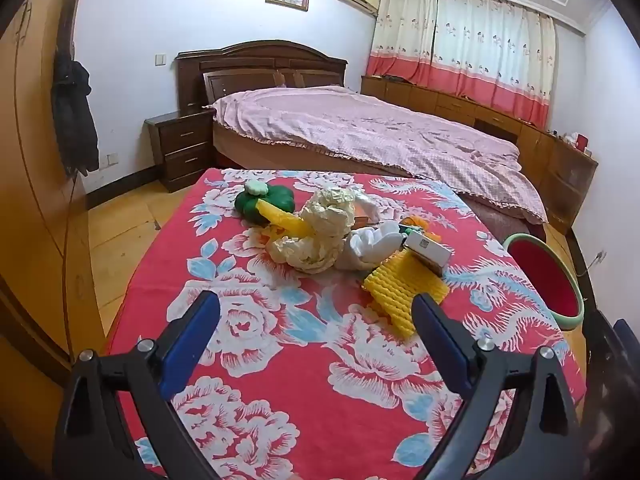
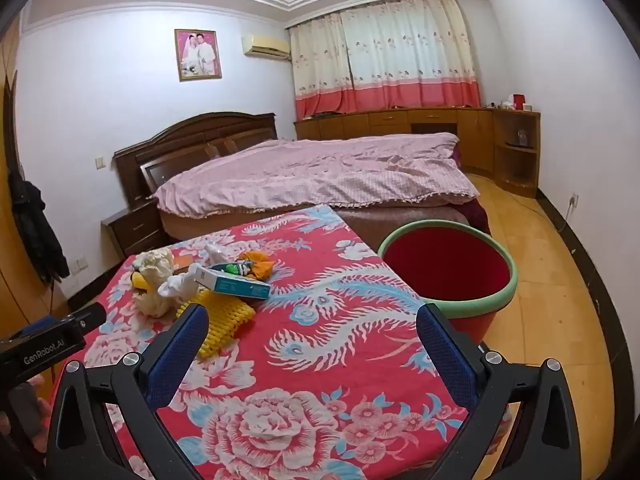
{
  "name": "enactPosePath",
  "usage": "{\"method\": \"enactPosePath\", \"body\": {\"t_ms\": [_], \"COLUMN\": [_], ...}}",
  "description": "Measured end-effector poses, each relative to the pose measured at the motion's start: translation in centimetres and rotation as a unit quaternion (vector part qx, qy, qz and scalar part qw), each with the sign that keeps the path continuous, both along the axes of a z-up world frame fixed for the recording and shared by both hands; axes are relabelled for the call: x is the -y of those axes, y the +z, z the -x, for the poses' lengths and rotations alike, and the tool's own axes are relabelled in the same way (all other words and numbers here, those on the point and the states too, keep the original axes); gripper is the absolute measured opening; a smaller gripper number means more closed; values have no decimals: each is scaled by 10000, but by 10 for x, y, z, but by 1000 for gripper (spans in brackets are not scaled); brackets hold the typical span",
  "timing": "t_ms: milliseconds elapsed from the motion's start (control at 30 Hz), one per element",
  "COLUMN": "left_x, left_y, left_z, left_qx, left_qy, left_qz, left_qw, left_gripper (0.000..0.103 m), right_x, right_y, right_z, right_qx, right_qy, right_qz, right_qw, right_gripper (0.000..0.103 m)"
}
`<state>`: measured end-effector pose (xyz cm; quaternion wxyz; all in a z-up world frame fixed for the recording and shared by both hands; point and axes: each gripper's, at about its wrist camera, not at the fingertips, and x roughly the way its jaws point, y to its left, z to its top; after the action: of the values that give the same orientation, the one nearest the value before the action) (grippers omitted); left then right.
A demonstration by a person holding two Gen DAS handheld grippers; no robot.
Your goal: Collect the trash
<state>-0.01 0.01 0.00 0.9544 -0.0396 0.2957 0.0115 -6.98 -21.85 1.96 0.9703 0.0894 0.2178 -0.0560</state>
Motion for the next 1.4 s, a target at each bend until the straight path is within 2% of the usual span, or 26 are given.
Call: {"method": "enactPosePath", "body": {"t_ms": [133, 167, 1400], "left_x": [3, 0, -11], "left_y": [0, 0, 1], "left_z": [2, 1, 0], "left_qx": [15, -20, -73], "left_qy": [-14, 8, 156], "left_qz": [-4, 108, 224], "left_qw": [10000, 9999, 9996], "left_gripper": [96, 96, 96], "right_x": [1, 1, 2], "right_y": [0, 0, 2], "right_z": [0, -1, 3], "right_qx": [-75, -80, -42], "right_qy": [-39, -40, -54], "right_qz": [12, 11, -18], "right_qw": [10000, 10000, 10000], "right_gripper": [103, 103, 103]}}
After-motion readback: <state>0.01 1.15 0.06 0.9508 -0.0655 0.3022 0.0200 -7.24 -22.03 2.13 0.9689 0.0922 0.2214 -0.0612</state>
